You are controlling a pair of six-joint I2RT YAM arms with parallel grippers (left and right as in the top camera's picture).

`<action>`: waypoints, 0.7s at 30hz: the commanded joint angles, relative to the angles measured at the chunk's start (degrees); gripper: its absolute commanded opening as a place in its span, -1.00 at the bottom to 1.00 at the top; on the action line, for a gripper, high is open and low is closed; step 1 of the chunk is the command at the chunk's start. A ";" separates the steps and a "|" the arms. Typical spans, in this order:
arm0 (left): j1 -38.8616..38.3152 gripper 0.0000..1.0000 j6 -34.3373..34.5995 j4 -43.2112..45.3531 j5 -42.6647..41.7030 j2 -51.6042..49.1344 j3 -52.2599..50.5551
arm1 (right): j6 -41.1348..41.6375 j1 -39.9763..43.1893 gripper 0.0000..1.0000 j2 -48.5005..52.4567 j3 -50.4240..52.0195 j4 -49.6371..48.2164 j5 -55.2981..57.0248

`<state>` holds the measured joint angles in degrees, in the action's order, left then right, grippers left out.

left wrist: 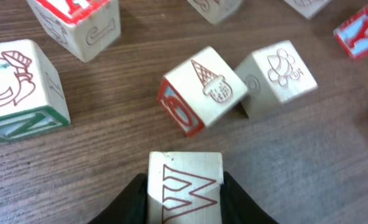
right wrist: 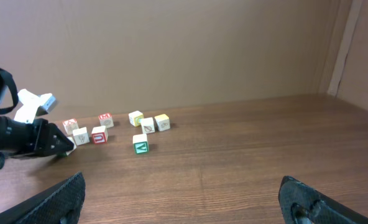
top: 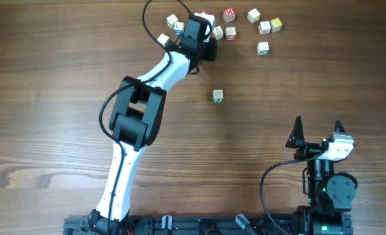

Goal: Form a tower

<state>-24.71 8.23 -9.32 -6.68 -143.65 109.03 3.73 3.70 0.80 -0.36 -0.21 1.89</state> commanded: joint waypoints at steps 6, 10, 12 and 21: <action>-1.53 -0.53 -4.39 -21.94 2.25 21.44 -0.42 | -0.68 0.35 0.99 -0.26 0.07 -0.22 -0.70; -5.27 -0.58 6.99 -31.76 6.99 27.47 -0.42 | -0.70 0.35 0.99 -0.26 0.07 -0.22 -0.70; -8.04 -0.60 19.15 -38.29 11.28 27.47 -0.46 | -0.68 0.35 1.00 -0.26 0.07 -0.22 -0.70; -16.24 -0.58 34.71 -39.08 19.67 26.32 -10.78 | -0.68 0.33 0.99 -0.26 0.07 -0.22 -0.70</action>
<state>-40.07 38.20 -49.80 9.74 -116.31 102.00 3.73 3.70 0.80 -0.36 -0.21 1.89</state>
